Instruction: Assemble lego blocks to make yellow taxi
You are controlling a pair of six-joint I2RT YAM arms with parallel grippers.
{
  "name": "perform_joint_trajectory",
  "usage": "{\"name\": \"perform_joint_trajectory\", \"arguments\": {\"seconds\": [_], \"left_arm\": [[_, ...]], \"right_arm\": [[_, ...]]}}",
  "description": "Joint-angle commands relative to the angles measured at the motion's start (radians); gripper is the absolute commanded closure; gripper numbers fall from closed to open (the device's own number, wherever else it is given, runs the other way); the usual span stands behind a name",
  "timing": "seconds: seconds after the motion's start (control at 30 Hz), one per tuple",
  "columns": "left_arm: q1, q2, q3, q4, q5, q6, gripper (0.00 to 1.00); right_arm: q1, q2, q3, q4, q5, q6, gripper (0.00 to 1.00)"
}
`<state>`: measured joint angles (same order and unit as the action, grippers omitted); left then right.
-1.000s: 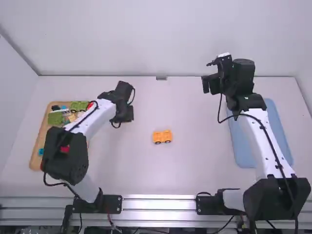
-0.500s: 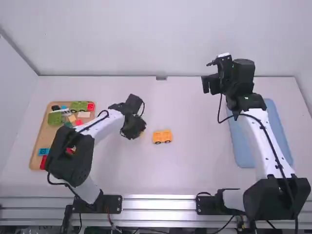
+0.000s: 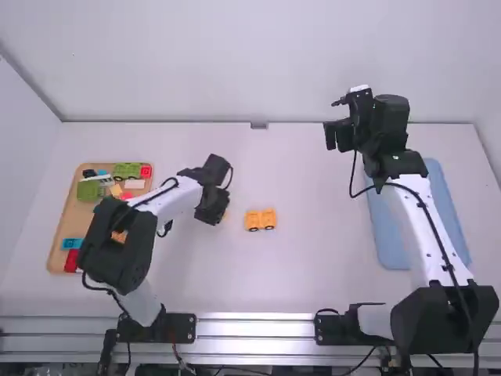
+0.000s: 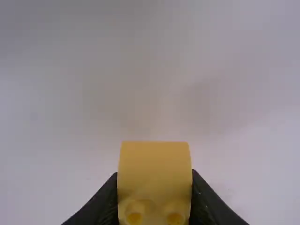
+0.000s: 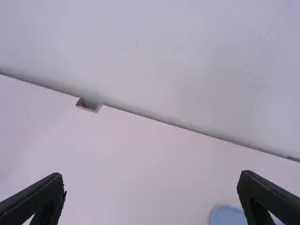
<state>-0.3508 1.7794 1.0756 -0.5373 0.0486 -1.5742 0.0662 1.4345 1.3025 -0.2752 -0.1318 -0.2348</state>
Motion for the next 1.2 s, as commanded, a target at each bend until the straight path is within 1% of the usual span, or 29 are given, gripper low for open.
{"name": "perform_joint_trajectory", "arguments": {"seconds": [0.0, 0.13, 0.3, 0.4, 0.5, 0.57, 0.63, 0.8, 0.93, 1.1, 1.17], "left_arm": [[-0.004, 0.023, -0.003, 0.010, 0.013, 0.005, 0.98], [-0.004, 0.024, -0.003, 0.015, 0.011, -0.008, 0.98], [-0.004, 0.024, -0.003, 0.014, 0.065, -0.063, 0.98], [-0.004, 0.024, -0.003, 0.018, 0.067, -0.060, 0.98], [-0.004, 0.024, -0.003, -0.001, 0.053, -0.122, 0.98], [-0.004, 0.025, -0.003, -0.046, 0.032, -0.215, 0.98], [-0.004, 0.028, -0.003, -0.058, 0.041, -0.237, 0.98], [-0.018, 0.072, -0.003, -0.021, 0.039, -0.270, 0.98], [-0.022, 0.105, -0.003, 0.025, 0.073, -0.256, 0.97], [-0.018, 0.105, -0.003, 0.018, 0.072, -0.277, 0.98], [-0.021, 0.105, -0.003, 0.019, 0.080, -0.278, 0.77]], "right_arm": [[0.000, 0.005, 0.031, -0.001, -0.003, 0.002, 0.02], [0.000, 0.005, 0.031, -0.001, -0.002, 0.002, 0.02], [0.000, 0.005, 0.031, -0.001, -0.003, 0.002, 0.02], [0.000, 0.005, 0.031, -0.001, -0.003, 0.002, 0.02], [0.000, 0.005, 0.031, -0.001, -0.002, 0.002, 0.02], [0.000, 0.005, 0.031, -0.001, -0.003, 0.002, 0.02], [0.000, 0.005, 0.031, -0.001, -0.003, 0.002, 0.02], [0.000, 0.005, 0.031, -0.001, -0.003, 0.002, 0.02], [0.000, 0.005, 0.031, -0.001, -0.003, 0.002, 0.02], [0.000, 0.005, 0.031, -0.007, -0.003, 0.002, 0.02], [0.000, 0.005, 0.031, -0.013, -0.003, 0.002, 0.02]]}}
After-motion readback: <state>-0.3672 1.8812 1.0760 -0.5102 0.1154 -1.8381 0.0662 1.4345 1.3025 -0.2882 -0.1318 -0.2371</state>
